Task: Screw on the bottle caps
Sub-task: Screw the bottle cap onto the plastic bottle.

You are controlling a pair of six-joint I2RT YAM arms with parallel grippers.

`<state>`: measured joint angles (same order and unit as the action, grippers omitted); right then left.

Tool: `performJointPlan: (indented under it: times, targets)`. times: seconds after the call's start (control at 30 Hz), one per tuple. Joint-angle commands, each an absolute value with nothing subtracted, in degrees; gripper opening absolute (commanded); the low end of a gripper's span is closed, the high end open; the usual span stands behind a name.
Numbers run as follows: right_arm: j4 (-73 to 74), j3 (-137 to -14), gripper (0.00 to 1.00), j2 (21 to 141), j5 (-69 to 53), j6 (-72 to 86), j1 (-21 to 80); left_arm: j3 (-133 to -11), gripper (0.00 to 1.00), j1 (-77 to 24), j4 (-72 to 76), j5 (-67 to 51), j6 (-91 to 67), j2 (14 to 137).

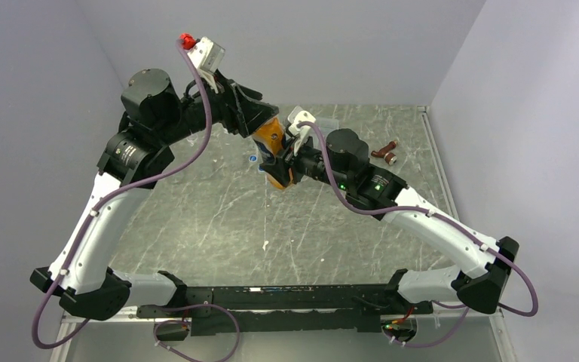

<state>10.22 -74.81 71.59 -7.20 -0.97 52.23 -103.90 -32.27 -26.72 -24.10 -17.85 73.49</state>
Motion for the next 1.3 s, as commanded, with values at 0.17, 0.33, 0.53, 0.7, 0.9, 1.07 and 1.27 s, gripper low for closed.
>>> performJointPlan:
  times: [0.17, 0.33, 0.53, 0.7, 0.9, 1.07, 1.27]
  targets:
    - [7.6, -77.6, 0.0, 72.2, -5.9, -1.4, 52.5, -106.1, 0.56, -32.1, -26.1, -24.8, -18.4, 73.3]
    - [8.0, -78.2, 0.0, 72.8, -6.1, -1.2, 52.5, -106.0, 0.48, -32.1, -25.9, -25.4, -18.5, 73.3]
    - [9.2, -79.5, 0.0, 73.7, -5.2, -0.9, 52.5, -105.8, 0.44, -32.1, -25.9, -26.1, -18.5, 73.5]
    - [9.1, -79.7, 0.0, 73.9, -5.5, -0.7, 52.5, -105.7, 0.53, -32.1, -26.4, -24.9, -17.9, 73.4]
    - [9.0, -79.7, 0.0, 74.2, -5.7, -0.6, 52.5, -105.5, 0.48, -32.1, -26.3, -24.6, -17.8, 73.1]
    - [9.1, -79.8, 0.0, 74.2, -5.6, -0.4, 52.5, -105.6, 0.48, -32.1, -26.8, -24.2, -17.7, 73.2]
    - [9.2, -79.9, 0.0, 74.3, -5.6, -0.5, 52.5, -105.8, 0.56, -32.1, -27.4, -23.2, -17.5, 73.1]
